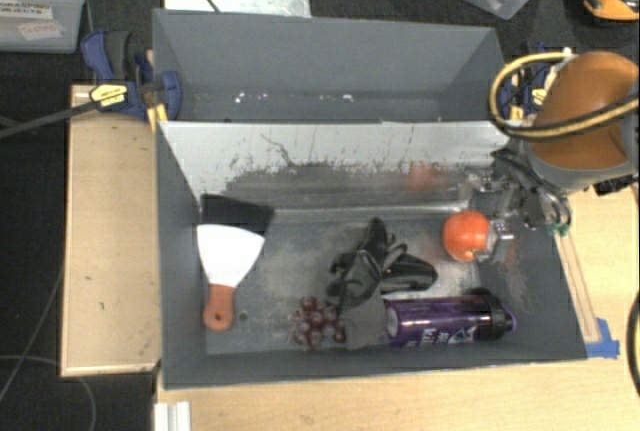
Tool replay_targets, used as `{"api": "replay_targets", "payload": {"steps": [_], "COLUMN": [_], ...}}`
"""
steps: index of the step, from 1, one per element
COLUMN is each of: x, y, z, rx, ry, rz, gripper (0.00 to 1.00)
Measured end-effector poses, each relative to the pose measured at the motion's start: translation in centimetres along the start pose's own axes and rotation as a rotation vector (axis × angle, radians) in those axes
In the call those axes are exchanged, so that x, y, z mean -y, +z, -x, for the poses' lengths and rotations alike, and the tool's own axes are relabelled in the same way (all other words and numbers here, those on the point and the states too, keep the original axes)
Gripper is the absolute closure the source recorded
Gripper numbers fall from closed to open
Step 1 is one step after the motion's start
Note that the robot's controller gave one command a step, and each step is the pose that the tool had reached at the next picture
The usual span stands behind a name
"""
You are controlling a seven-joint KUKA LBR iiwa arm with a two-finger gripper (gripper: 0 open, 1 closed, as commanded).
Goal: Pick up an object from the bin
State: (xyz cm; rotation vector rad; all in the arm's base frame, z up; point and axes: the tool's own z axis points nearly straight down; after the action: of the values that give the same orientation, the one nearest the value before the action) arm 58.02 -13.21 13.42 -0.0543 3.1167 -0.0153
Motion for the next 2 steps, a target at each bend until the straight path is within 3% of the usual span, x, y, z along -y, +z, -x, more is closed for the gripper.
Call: {"api": "replay_targets", "payload": {"steps": [1,2], "x": [-16.6,-3.2], "y": [2.9,5.3], "z": [0.8,0.4], "rx": [-0.01,0.001], "ry": [-0.399,-0.064], "rz": [0.017,0.009], "gripper": [0.0,0.0]}}
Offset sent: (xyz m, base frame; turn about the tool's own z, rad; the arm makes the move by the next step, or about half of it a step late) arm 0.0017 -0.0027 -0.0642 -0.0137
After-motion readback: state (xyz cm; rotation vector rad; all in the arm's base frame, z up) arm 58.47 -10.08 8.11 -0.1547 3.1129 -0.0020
